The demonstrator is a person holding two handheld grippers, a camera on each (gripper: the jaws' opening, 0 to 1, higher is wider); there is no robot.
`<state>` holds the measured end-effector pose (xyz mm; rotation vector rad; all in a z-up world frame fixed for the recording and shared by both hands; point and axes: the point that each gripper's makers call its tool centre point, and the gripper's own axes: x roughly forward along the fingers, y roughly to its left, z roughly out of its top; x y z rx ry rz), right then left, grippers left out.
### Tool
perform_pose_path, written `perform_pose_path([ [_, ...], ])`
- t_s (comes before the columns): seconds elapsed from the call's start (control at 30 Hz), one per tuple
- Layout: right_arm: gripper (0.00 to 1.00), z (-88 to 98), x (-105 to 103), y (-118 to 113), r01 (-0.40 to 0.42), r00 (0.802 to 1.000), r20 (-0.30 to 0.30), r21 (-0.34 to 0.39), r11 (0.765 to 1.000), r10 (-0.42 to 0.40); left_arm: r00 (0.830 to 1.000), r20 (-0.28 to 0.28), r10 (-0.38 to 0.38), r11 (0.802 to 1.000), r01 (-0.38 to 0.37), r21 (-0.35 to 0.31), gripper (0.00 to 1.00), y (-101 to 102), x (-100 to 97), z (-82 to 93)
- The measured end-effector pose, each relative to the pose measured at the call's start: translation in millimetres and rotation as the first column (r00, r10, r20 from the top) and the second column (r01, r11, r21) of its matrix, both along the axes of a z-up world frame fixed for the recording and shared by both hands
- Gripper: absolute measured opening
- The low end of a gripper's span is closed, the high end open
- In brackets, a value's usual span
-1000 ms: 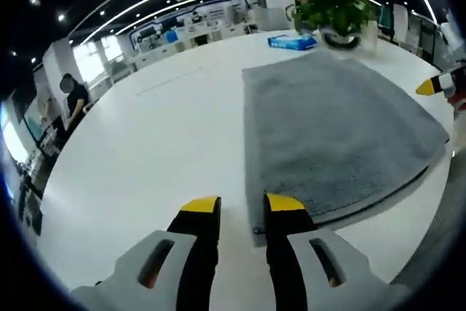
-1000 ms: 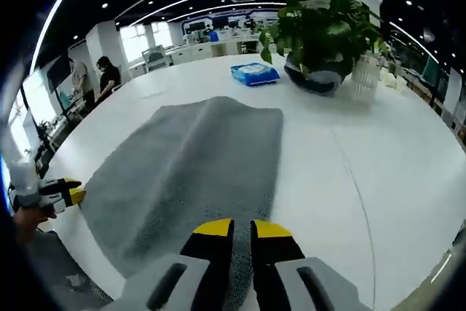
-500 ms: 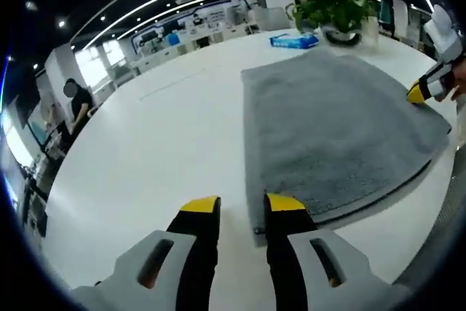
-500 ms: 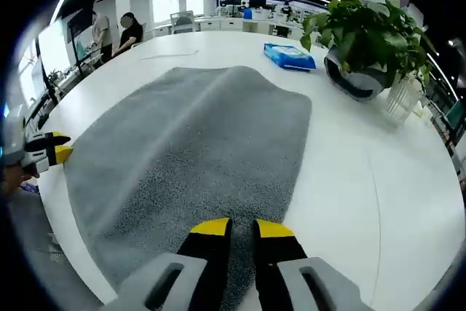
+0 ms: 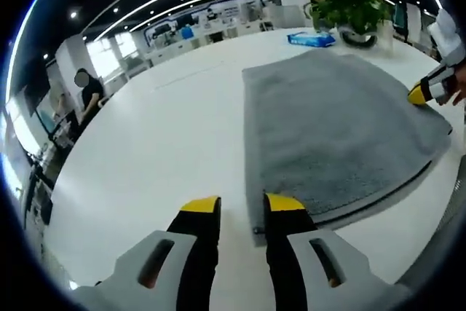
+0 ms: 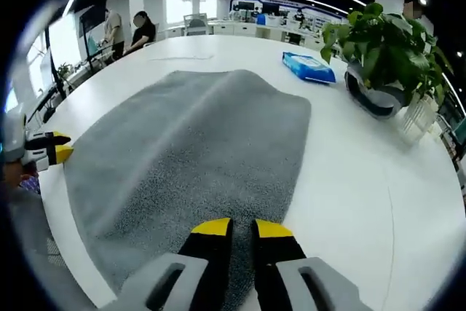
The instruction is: Open the folded towel by lifting each exposed corner and separating the folded layers until the towel lies flat within the target outline without major curled edges
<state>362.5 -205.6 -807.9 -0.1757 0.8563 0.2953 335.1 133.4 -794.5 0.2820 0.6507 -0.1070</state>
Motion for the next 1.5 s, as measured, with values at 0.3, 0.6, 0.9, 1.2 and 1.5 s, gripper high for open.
perform_pose_path([
  [0.3, 0.08, 0.8, 9, 27, -0.033, 0.998, 0.061, 0.021, 0.999, 0.032, 1.000, 0.001, 0.012, 0.996, -0.012, 0.087, 0.21, 23, 0.6, 2.2],
  [0.6, 0.08, 2.6, 12, 28, -0.041, 0.998, 0.058, 0.114, 0.993, 0.034, 1.000, 0.001, -0.019, 0.989, 0.019, 0.144, 0.20, 25, 1.8, 2.9],
  [0.9, 0.06, 29.9, 25, 20, 0.142, 0.981, 0.067, 0.391, 0.909, -0.182, 0.996, -0.023, 0.083, 0.997, -0.083, 0.001, 0.18, 27, 1.0, 0.5],
  [1.2, 0.02, 47.3, 18, 29, 0.093, 0.982, 0.114, 0.413, 0.906, -0.152, 0.993, -0.050, 0.104, 0.989, -0.108, -0.099, 0.09, 21, 0.2, -3.2],
  [1.5, 0.00, 67.7, 8, 34, 0.054, 0.977, 0.164, 0.422, 0.905, -0.135, 0.990, -0.054, 0.132, 0.970, -0.140, -0.198, 0.03, 17, 2.8, 2.8],
])
